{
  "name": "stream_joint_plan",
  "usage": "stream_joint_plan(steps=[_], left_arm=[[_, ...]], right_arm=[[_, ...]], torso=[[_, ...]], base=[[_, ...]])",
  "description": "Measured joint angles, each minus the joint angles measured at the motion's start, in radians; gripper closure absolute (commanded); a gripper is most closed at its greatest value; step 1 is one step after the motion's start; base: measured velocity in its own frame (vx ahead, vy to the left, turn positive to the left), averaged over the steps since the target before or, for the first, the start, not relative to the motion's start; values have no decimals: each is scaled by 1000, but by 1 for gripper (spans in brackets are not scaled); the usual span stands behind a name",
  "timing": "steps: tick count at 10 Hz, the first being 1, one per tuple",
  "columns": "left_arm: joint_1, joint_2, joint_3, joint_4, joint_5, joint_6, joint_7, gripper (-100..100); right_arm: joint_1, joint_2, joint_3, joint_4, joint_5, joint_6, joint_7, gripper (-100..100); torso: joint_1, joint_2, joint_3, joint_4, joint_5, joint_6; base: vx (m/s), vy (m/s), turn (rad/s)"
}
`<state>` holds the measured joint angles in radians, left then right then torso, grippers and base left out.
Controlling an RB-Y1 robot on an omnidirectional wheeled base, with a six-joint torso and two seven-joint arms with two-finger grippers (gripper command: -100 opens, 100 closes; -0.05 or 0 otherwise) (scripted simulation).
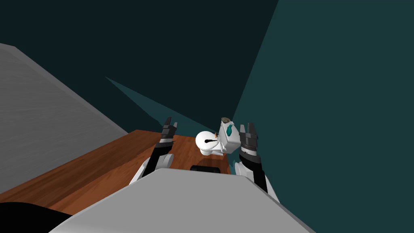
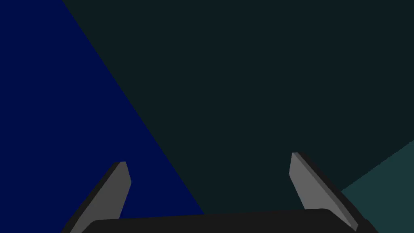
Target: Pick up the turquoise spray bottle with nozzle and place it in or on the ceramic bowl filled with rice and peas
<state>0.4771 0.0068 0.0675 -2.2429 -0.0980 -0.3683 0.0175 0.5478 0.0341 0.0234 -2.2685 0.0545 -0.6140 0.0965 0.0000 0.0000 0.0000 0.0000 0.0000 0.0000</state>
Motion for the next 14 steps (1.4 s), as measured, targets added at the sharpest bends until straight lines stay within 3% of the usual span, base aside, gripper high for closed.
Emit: stream_joint_plan(steps=[6, 14], left_arm=[[0, 0, 0, 0, 0, 0, 0, 0], [0, 0, 0, 0, 0, 0, 0, 0]], right_arm=[[29, -168, -11, 12, 19, 44, 10, -100], [115, -398, -39, 29, 62, 131, 33, -100]], torso=[[0, 0, 0, 0, 0, 0], [1, 0, 0, 0, 0, 0]], base=[[5, 13, -9], [7, 21, -23]])
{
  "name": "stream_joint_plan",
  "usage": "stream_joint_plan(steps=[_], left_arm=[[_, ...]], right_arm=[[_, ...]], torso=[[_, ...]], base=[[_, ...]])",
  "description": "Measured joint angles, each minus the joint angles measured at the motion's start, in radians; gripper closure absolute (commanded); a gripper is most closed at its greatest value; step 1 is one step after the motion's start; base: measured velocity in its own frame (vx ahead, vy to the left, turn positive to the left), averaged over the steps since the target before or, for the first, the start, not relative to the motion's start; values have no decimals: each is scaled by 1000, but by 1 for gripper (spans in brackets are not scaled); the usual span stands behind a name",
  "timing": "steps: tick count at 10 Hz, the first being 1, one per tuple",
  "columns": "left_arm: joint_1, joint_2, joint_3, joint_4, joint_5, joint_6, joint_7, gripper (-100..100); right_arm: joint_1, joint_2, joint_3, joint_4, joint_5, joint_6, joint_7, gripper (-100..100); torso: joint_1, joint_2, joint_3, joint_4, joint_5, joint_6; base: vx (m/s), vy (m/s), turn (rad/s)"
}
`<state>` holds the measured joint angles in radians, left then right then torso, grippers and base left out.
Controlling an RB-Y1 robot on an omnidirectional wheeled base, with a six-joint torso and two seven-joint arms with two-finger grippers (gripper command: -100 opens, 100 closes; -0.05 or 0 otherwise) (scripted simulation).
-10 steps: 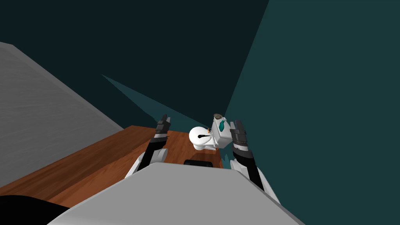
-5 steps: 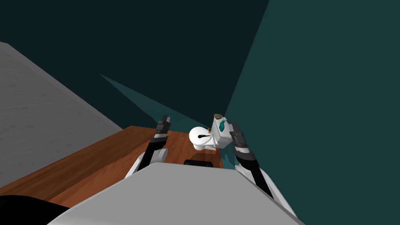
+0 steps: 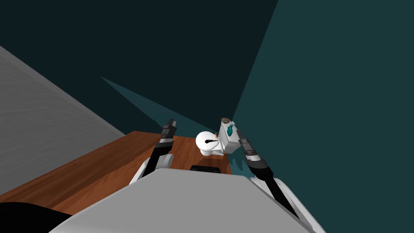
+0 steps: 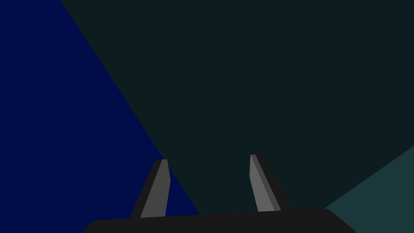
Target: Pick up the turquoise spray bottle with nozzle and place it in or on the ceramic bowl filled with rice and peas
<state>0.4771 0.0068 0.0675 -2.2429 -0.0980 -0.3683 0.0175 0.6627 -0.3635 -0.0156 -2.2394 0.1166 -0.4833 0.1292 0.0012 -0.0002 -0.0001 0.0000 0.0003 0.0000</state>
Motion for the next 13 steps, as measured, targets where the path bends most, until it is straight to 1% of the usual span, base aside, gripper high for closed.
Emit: stream_joint_plan(steps=[1, 3, 4, 6, 7, 9, 10, 11, 13], left_arm=[[0, 0, 0, 0, 0, 0, 0, 0], [0, 0, 0, 0, 0, 0, 0, 0], [0, 0, 0, 0, 0, 0, 0, 0], [0, 0, 0, 0, 0, 0, 0, 0], [0, 0, 0, 0, 0, 0, 0, 0], [0, 0, 0, 0, 0, 0, 0, 0], [0, 0, 0, 0, 0, 0, 0, 0], [0, 0, 0, 0, 0, 0, 0, 0], [0, 0, 0, 0, 0, 0, 0, 0]], right_arm=[[13, -33, -4, 10, 9, 15, 5, -100], [31, -76, 0, 13, 25, 37, 18, -100], [50, -102, -1, 12, 36, 53, 26, -100], [62, -148, -6, 19, 46, 78, 31, -100], [73, -181, -15, 24, 51, 96, 32, -100], [85, -228, -22, 35, 60, 119, 35, -100], [101, -258, -28, 40, 68, 134, 38, -100], [103, -291, -31, 50, 75, 160, 39, -100], [123, -335, -38, 55, 85, 185, 43, -100]], torso=[[0, 0, 0, 0, 0, 0], [0, 0, 0, 0, 0, 0], [0, 0, 0, 0, 0, 0], [0, 0, 0, 0, 0, 0], [0, -1, 0, 0, 0, 0], [0, -1, 0, 0, 0, 0], [0, -1, -1, 0, 0, 0], [1, -2, -1, 0, 0, 0], [0, -1, -1, 0, 0, 0]], base=[[8, 19, -12], [10, 20, -26], [7, 20, -12], [11, 24, -15], [10, 23, -10], [17, 23, -1], [26, 33, 11], [17, 26, 7], [22, 29, 32]])
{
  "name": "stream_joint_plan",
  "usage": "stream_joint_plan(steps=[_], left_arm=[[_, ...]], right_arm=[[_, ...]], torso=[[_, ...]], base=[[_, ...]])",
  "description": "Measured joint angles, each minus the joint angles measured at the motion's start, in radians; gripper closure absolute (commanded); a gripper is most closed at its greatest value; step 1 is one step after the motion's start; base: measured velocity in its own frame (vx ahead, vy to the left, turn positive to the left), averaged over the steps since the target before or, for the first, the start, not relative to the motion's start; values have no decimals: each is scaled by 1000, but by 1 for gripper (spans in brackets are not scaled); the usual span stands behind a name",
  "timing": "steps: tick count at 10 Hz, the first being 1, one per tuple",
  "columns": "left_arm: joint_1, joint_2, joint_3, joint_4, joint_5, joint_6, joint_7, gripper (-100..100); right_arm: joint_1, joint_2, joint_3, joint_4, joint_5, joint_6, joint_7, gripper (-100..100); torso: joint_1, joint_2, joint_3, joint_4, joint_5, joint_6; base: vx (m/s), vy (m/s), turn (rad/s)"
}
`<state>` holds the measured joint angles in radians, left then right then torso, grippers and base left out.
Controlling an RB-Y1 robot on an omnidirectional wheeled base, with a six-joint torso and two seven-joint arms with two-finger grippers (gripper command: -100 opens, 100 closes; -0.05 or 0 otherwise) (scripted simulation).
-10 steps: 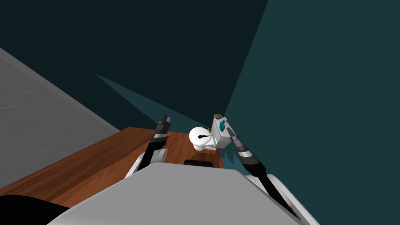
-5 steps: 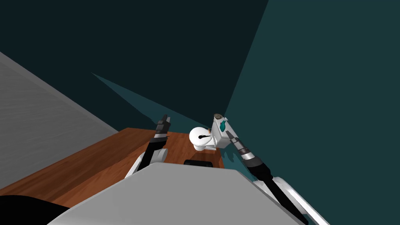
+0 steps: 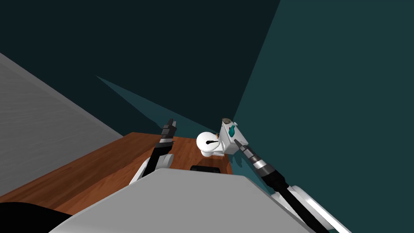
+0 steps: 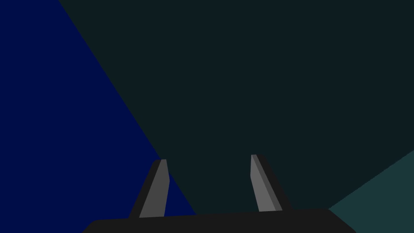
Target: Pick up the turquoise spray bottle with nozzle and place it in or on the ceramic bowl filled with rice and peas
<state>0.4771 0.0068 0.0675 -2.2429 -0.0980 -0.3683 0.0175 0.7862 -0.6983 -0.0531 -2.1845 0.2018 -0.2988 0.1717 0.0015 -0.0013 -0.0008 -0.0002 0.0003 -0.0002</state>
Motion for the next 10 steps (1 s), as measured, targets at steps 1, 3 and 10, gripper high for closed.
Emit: stream_joint_plan(steps=[1, 3, 10], left_arm=[[0, 0, 0, 0, 0, 0, 0, 0], [0, 0, 0, 0, 0, 0, 0, 0], [0, 0, 0, 0, 0, 0, 0, 0]], right_arm=[[10, -29, -4, 0, 7, 26, 0, -100], [28, -97, -24, 9, 14, 86, -9, -100], [57, -284, -72, 74, 35, 264, -50, -100]], torso=[[0, 0, 0, 0, 0, 0], [1, -2, -1, 0, 0, 0], [0, -2, -1, 0, 0, 0]], base=[[29, 38, 61], [53, 39, 78], [49, 37, 98]])
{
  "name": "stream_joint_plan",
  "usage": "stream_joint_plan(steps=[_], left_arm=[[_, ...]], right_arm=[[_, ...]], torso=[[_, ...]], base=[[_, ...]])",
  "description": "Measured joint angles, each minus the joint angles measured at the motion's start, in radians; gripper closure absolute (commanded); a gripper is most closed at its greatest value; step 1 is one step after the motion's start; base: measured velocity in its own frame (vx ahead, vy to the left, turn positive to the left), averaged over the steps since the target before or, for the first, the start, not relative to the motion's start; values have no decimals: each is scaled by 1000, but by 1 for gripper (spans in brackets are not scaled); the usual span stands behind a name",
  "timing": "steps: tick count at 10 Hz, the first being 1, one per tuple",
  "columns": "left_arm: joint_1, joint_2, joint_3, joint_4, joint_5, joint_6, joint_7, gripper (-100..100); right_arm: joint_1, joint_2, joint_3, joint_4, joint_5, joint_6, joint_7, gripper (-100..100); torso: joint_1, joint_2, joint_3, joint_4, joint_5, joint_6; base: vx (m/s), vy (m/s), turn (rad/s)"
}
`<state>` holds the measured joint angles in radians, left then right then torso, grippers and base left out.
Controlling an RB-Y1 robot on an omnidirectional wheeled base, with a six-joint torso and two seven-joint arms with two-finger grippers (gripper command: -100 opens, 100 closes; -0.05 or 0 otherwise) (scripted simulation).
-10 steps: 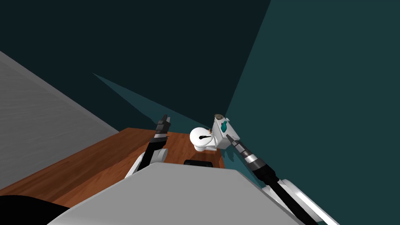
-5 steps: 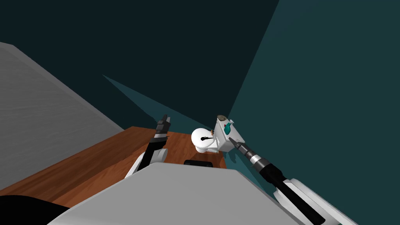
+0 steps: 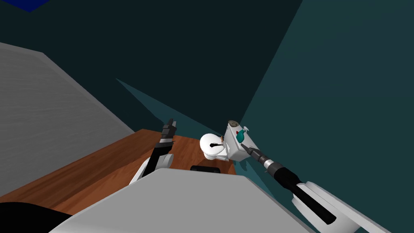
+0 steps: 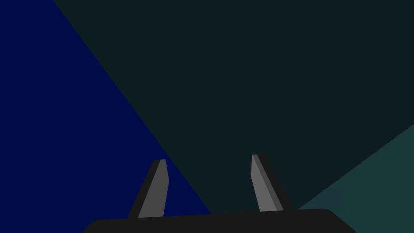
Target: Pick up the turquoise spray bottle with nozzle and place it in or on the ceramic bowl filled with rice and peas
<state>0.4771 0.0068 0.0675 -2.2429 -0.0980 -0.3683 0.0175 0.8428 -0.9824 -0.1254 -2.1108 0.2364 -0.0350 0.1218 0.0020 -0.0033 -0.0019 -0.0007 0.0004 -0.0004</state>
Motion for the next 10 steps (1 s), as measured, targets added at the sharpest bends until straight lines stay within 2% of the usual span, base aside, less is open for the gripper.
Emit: stream_joint_plan(steps=[2, 4, 5, 8, 10], left_arm=[[0, 0, 0, 0, 0, 0, 0, 0], [0, 0, 0, 0, 0, 0, 0, 0], [0, 0, 0, 0, 0, 0, 0, 0], [0, 0, 0, 0, 0, 0, 0, 0], [0, 0, 0, 0, 0, 0, 0, 0]], right_arm=[[-10, -47, -5, 27, 5, 59, -16, -100], [18, -96, -40, 33, 5, 119, -37, -100], [12, -125, -47, 51, 2, 146, -49, -100], [8, -173, -54, 73, 9, 235, -67, -100], [21, -207, -78, 94, 8, 265, -82, -100]], torso=[[0, -1, 0, 0, 0, 0], [1, -1, -1, 0, 0, 0], [1, -2, -1, 0, 0, 0], [1, -1, -1, 0, 0, 0], [0, 0, 0, 0, 0, 0]], base=[[53, 30, 152], [68, 43, 129], [57, 32, 104], [57, 29, 106], [40, 17, 69]])
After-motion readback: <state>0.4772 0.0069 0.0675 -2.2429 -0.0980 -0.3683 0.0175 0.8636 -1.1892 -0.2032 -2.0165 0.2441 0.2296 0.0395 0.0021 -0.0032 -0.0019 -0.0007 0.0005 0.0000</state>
